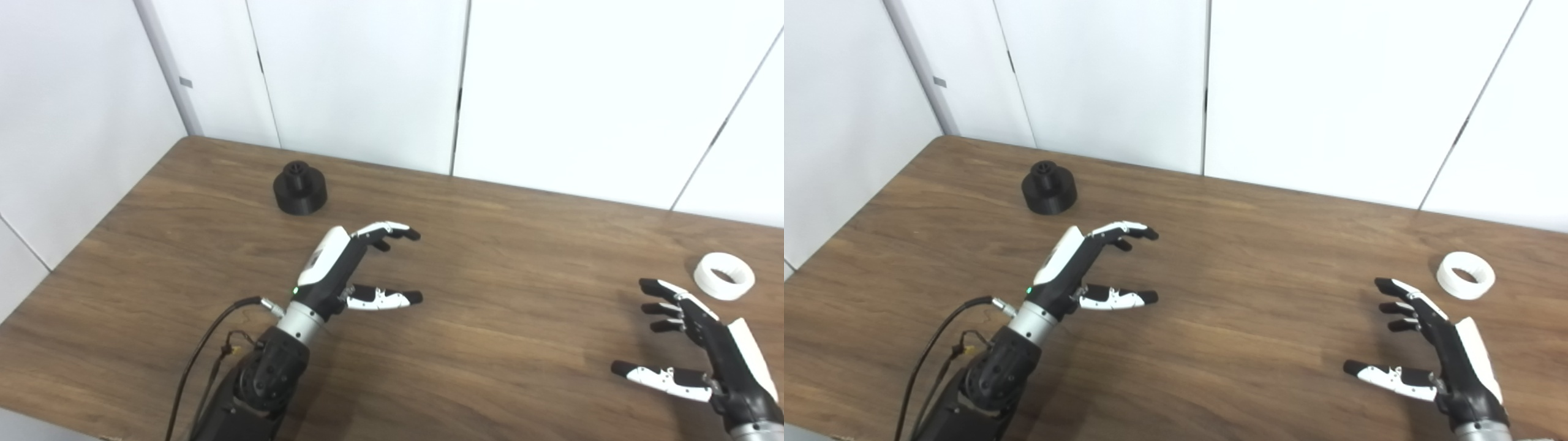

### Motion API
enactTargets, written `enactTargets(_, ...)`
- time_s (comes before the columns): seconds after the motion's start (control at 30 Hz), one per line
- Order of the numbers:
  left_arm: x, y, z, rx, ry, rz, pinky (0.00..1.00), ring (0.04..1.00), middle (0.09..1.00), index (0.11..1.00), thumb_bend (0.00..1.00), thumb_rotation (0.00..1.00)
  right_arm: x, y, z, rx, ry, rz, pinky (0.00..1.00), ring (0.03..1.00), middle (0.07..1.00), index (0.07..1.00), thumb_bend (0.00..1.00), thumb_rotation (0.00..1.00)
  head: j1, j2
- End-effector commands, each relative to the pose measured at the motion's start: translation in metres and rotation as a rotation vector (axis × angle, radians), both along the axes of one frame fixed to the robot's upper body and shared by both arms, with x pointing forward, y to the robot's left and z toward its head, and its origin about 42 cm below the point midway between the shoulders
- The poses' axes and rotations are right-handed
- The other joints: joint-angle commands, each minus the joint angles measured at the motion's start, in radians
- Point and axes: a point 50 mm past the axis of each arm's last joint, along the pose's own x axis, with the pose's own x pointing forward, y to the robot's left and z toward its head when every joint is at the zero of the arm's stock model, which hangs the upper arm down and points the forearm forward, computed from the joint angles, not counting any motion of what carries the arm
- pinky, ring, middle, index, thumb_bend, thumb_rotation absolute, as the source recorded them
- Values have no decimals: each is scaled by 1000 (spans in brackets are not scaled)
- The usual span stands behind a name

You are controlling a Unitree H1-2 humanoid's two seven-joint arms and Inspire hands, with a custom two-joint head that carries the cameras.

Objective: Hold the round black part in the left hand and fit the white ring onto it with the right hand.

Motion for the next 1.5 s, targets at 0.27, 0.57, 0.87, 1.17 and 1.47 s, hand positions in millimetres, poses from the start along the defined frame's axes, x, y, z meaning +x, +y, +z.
enactTargets(0.27, 20, 15, 42, 86, -148, 71, 803, 910, 871, 699, 835, 208, 10, -3, 20, -4, -87, 20, 628, 737, 822, 804, 754, 124, 1, -2)
enactTargets(0.57, 30, 28, 57, 280, -191, 243, 859, 990, 958, 718, 846, 376, 10, -5, 19, -3, -88, 22, 640, 744, 823, 803, 754, 142, 4, -4)
enactTargets(0.87, 42, 48, 59, 256, -195, 338, 845, 979, 946, 714, 823, 336, 10, -5, 19, -2, -89, 16, 637, 743, 825, 806, 753, 135, 3, -1)
enactTargets(1.17, 55, 63, 50, 309, -206, 415, 814, 979, 951, 728, 843, 302, 10, -6, 20, -5, -90, 15, 641, 744, 823, 804, 753, 134, 5, -2)
enactTargets(1.47, 68, 82, 61, 361, -195, 488, 861, 1000, 995, 819, 876, 423, 10, -6, 22, -11, -86, 15, 635, 742, 824, 808, 745, 128, 8, -2)
